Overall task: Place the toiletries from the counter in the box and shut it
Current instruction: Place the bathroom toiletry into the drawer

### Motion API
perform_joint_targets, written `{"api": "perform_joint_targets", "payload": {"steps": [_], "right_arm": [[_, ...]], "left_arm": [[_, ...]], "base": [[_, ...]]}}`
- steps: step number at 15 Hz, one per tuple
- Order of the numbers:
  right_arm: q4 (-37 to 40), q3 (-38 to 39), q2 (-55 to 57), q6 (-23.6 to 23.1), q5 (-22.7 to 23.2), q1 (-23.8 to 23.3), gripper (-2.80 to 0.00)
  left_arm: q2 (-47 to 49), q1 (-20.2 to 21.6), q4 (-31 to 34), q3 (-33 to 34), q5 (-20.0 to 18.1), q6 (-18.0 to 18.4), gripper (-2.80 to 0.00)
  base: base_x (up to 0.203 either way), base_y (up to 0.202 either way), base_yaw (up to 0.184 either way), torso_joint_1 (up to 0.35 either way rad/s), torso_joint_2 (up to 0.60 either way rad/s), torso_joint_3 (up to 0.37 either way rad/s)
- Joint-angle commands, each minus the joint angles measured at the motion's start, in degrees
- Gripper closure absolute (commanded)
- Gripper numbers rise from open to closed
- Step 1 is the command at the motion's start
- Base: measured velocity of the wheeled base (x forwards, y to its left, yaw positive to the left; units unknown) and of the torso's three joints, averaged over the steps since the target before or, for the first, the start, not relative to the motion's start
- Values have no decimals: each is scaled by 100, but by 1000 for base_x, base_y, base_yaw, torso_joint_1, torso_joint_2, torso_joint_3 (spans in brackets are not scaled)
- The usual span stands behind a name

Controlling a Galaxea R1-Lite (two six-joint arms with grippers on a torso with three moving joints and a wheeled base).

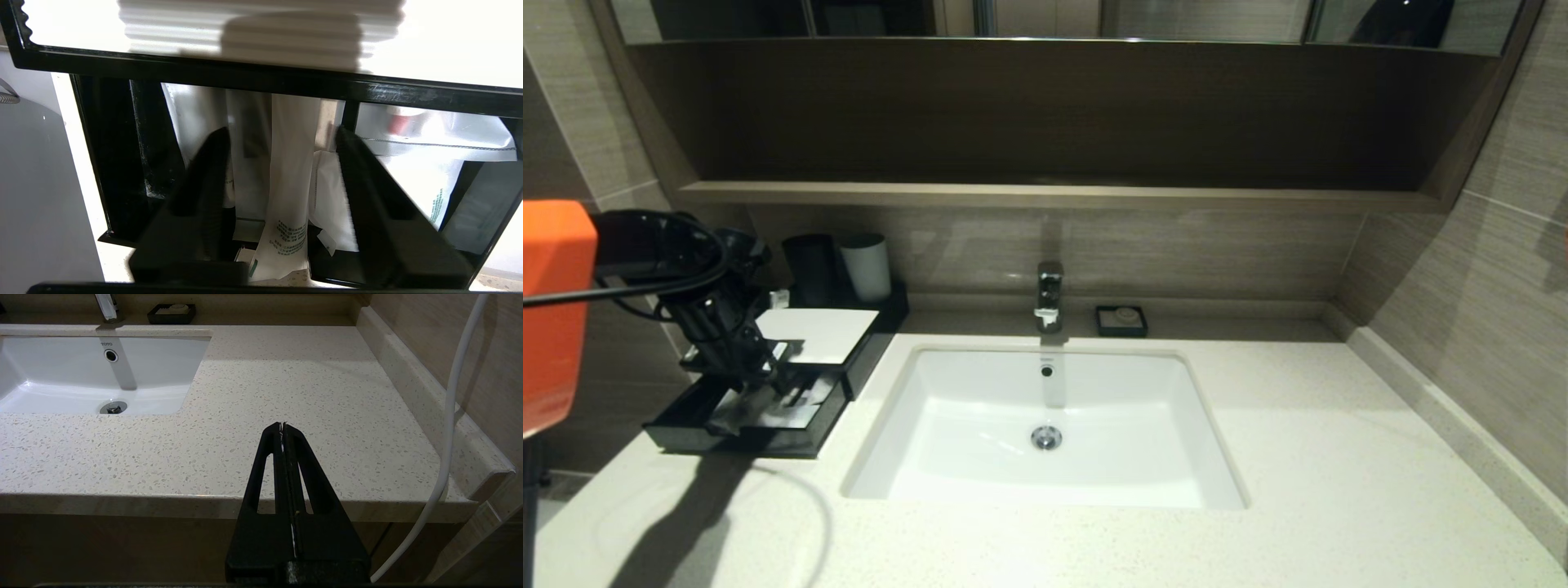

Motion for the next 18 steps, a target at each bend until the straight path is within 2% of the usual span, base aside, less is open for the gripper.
{"api": "perform_joint_targets", "payload": {"steps": [1, 7, 11, 12, 18], "right_arm": [[-2, 9, -9, -1, 1, 1, 0], [-2, 9, -8, -1, 1, 1, 0], [-2, 9, -9, -1, 1, 1, 0], [-2, 9, -9, -1, 1, 1, 0], [-2, 9, -9, -1, 1, 1, 0]], "left_arm": [[-45, 0, 29, 1, 13, 1, -280], [-448, 23, 193, 10, 83, -25, -280], [-987, 27, 585, 17, 83, -237, -280], [-1113, 24, 710, 30, 77, -269, 0], [-1204, 27, 1604, 63, 66, -297, 0]], "base": [[0, 0, 0, 0, 0, 0], [0, 0, 0, 0, 0, 0], [0, 0, 0, 0, 0, 0], [0, 0, 0, 0, 0, 0], [0, 0, 0, 0, 0, 0]]}}
